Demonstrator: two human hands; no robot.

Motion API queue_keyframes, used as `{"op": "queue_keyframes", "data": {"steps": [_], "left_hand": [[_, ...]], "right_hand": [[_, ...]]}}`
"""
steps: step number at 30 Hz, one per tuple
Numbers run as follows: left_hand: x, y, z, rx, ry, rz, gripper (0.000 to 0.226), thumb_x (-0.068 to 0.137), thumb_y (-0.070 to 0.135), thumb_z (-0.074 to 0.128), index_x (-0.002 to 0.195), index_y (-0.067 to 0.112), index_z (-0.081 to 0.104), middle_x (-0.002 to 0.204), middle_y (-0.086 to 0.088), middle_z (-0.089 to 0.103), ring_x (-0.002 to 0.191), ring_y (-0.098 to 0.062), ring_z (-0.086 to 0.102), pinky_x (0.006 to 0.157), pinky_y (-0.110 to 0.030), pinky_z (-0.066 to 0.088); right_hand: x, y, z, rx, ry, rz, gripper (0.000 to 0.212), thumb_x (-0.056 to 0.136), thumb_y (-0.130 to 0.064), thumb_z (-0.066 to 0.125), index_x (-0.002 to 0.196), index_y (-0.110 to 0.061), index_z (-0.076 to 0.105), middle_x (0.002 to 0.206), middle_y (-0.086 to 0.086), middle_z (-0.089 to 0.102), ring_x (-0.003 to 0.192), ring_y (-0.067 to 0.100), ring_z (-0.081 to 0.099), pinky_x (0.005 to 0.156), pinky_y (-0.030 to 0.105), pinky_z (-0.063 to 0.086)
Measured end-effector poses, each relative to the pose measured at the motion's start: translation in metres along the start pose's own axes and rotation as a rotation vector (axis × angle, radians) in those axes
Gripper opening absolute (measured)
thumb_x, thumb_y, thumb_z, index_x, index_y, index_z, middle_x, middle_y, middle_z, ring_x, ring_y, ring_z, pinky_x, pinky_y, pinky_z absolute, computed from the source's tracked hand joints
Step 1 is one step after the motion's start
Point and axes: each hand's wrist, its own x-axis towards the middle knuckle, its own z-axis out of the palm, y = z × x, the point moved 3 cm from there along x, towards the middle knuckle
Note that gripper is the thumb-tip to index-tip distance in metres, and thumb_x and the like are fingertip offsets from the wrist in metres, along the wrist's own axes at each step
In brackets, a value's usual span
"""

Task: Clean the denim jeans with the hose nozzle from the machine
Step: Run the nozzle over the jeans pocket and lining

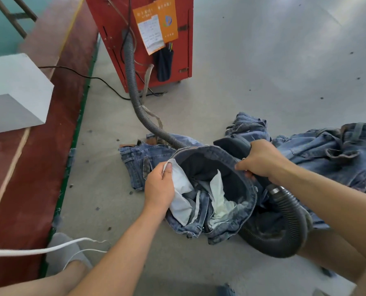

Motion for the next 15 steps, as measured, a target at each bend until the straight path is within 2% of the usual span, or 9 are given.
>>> {"op": "queue_keyframes", "data": {"steps": [2,3,4,6,8,10,11,12,15], "left_hand": [[-0.001,-0.001,-0.002,0.019,-0.011,0.003,0.041,0.109,0.030,0.044,0.069,0.022,0.042,0.058,0.012,0.044,0.058,-0.006,0.039,0.062,-0.034,0.032],[-0.001,-0.002,-0.003,0.142,-0.019,0.033,0.039,0.109,0.032,0.042,0.071,0.022,0.045,0.061,0.012,0.047,0.062,-0.010,0.043,0.067,-0.036,0.035],[-0.003,-0.004,-0.004,0.376,-0.004,0.096,0.035,0.107,0.036,0.042,0.076,0.024,0.051,0.068,0.012,0.052,0.069,-0.013,0.047,0.075,-0.039,0.036],[-0.013,-0.006,-0.004,0.810,0.079,0.239,0.022,0.100,0.044,0.049,0.095,0.025,0.060,0.096,0.004,0.060,0.094,-0.017,0.049,0.089,-0.045,0.032],[-0.031,-0.002,0.010,0.910,0.040,0.398,0.038,0.091,0.052,0.059,0.116,0.024,0.061,0.125,-0.008,0.054,0.119,-0.030,0.047,0.098,-0.052,0.031],[-0.050,-0.005,0.032,0.887,-0.121,0.488,0.056,0.092,0.061,0.053,0.131,0.022,0.058,0.137,-0.012,0.053,0.130,-0.036,0.048,0.105,-0.053,0.033],[-0.056,-0.007,0.042,0.855,-0.252,0.427,0.061,0.094,0.064,0.048,0.137,0.021,0.055,0.138,-0.011,0.056,0.130,-0.035,0.051,0.106,-0.050,0.037],[-0.057,-0.009,0.049,0.779,-0.384,0.290,0.063,0.097,0.064,0.046,0.141,0.019,0.051,0.137,-0.009,0.060,0.127,-0.033,0.055,0.105,-0.044,0.041],[-0.056,-0.014,0.052,0.521,-0.745,-0.126,0.038,0.104,0.043,0.052,0.128,0.015,0.061,0.121,-0.009,0.070,0.114,-0.022,0.065,0.092,-0.027,0.048]], "right_hand": [[0.004,-0.003,-0.002,0.024,0.009,0.027,0.019,0.081,-0.007,0.076,0.069,0.005,0.070,0.059,0.016,0.072,0.048,0.025,0.061,0.051,0.029,0.052],[0.005,-0.005,-0.004,0.062,0.004,0.041,0.016,0.081,-0.005,0.075,0.072,0.006,0.070,0.060,0.017,0.072,0.047,0.025,0.060,0.050,0.029,0.051],[0.005,-0.007,-0.006,0.113,-0.004,0.050,0.013,0.081,-0.004,0.075,0.076,0.007,0.070,0.059,0.017,0.071,0.046,0.025,0.058,0.049,0.030,0.050],[0.000,-0.015,-0.008,0.218,-0.021,0.040,0.011,0.079,-0.002,0.074,0.083,0.006,0.069,0.054,0.015,0.067,0.042,0.024,0.055,0.047,0.029,0.050],[-0.010,-0.026,-0.004,0.287,-0.051,0.005,0.016,0.076,-0.001,0.074,0.088,0.007,0.068,0.051,0.014,0.063,0.041,0.024,0.053,0.045,0.029,0.048],[-0.022,-0.037,0.003,0.308,-0.078,-0.042,0.021,0.072,-0.002,0.074,0.090,0.006,0.067,0.051,0.014,0.061,0.042,0.023,0.053,0.045,0.030,0.048],[-0.026,-0.042,0.007,0.311,-0.089,-0.067,0.021,0.071,-0.003,0.073,0.089,0.004,0.066,0.050,0.014,0.060,0.042,0.023,0.053,0.045,0.030,0.047],[-0.030,-0.046,0.010,0.322,-0.097,-0.090,0.019,0.071,-0.003,0.073,0.088,0.003,0.065,0.049,0.013,0.059,0.042,0.023,0.053,0.045,0.031,0.047],[-0.032,-0.053,0.010,0.341,-0.090,-0.125,0.017,0.074,-0.002,0.072,0.087,0.000,0.062,0.048,0.012,0.058,0.045,0.024,0.054,0.046,0.032,0.047]]}}
